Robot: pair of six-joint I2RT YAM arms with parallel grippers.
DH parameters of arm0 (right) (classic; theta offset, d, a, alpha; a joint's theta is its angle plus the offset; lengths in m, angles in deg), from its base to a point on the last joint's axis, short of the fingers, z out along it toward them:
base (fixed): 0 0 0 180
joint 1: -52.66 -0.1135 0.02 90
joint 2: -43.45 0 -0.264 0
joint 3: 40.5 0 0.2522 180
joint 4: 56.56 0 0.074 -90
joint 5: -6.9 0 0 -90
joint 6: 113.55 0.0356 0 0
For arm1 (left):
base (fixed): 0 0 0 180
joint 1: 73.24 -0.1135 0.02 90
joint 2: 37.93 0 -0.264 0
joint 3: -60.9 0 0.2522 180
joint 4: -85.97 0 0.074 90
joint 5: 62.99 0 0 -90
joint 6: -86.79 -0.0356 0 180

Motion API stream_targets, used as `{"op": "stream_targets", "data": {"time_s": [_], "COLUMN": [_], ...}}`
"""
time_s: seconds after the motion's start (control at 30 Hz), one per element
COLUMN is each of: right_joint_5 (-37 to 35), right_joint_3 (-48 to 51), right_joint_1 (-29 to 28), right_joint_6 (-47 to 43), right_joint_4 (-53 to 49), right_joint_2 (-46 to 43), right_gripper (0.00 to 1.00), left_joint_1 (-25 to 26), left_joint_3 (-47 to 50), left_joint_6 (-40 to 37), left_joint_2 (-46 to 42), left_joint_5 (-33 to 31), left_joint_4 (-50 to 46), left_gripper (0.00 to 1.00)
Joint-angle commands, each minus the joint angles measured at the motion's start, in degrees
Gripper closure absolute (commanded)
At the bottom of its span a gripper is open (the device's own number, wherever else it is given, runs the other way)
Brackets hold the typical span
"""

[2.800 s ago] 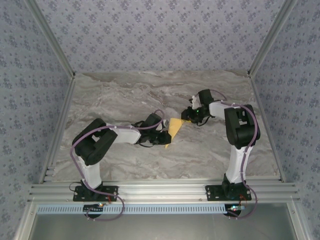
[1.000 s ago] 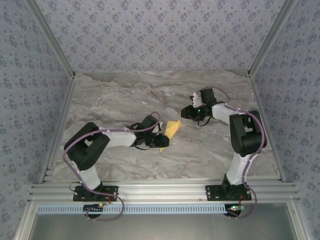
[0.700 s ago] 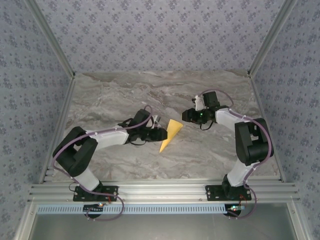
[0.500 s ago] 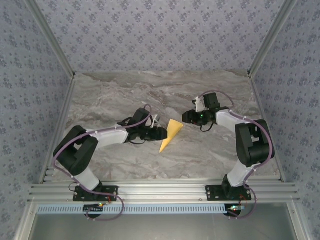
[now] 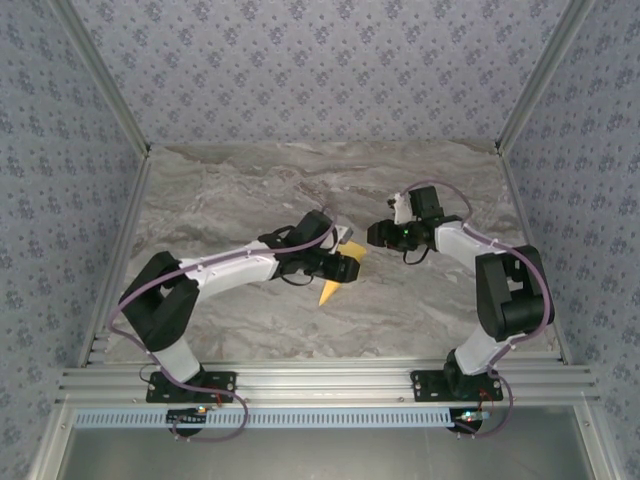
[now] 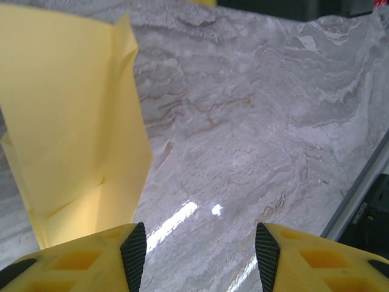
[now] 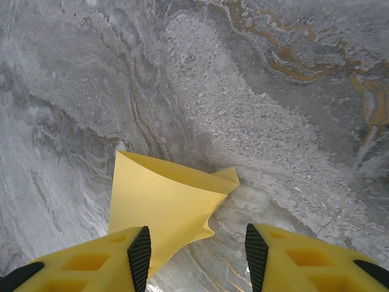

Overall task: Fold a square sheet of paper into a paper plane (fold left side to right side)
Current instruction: Fold the wing for the fifth time at the center of the table.

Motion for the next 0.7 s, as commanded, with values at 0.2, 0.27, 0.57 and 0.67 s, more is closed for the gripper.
{"op": "stream_targets", "data": {"time_s": [0.2, 0.27, 0.57, 0.67], "right_joint_5": [-2.7, -2.7, -2.0, -1.3], "right_joint_3": [0.7, 0.9, 0.7, 0.7], "right_joint_1": [0.7, 0.7, 0.7, 0.8], "right_joint_6": [2.2, 2.3, 2.0, 1.8], "right_joint_4": [-3.5, -3.6, -3.9, -3.8], "right_joint_2": [-1.2, -1.2, -1.1, -1.1], "right_gripper": [0.50, 0.50, 0.50, 0.50], "left_joint_1": [1.6, 1.6, 0.7, -0.4], "left_joint_3": [-8.0, -8.7, -8.0, -6.1], "left_joint_6": [-5.6, -6.1, -6.9, -6.3], "left_joint_2": [9.0, 9.7, 9.2, 8.5], "left_joint_5": [-8.6, -9.5, -10.7, -9.2], "left_joint_4": [-11.8, -12.5, -12.6, -10.6], "left_gripper": [0.50, 0.53, 0.78, 0.82]}}
